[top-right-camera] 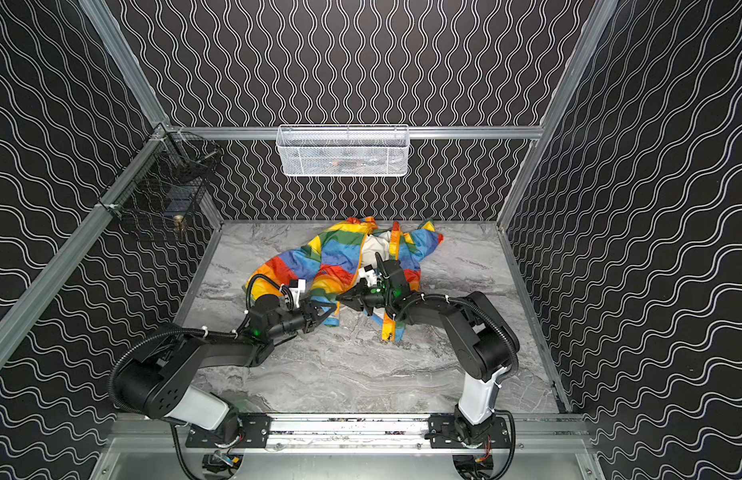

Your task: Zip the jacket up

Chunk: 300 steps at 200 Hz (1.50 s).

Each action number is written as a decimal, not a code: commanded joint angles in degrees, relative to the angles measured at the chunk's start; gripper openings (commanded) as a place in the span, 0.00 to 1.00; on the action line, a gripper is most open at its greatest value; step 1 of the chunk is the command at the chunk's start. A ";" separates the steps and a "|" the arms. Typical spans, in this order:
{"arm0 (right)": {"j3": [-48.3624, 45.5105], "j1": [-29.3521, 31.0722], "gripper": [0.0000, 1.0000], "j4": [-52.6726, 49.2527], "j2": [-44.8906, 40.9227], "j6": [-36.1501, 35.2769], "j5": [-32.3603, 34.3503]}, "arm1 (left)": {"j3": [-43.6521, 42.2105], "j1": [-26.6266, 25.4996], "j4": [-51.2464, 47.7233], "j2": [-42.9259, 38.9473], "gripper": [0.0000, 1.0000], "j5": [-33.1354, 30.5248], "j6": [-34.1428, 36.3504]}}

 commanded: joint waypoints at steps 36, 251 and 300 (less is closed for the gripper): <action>0.99 -1.25 0.38 -12.37 -4.06 -8.52 4.21 | 4.04 0.06 -18.41 -8.15 0.00 -2.50 9.45; -19.15 -17.25 0.34 -36.49 -22.33 -25.80 16.17 | 10.02 2.03 -36.13 -9.20 0.00 -4.46 19.13; -19.72 -17.24 0.33 -35.54 -19.99 -26.02 16.40 | 9.76 2.18 -36.01 -9.24 0.00 -4.55 18.96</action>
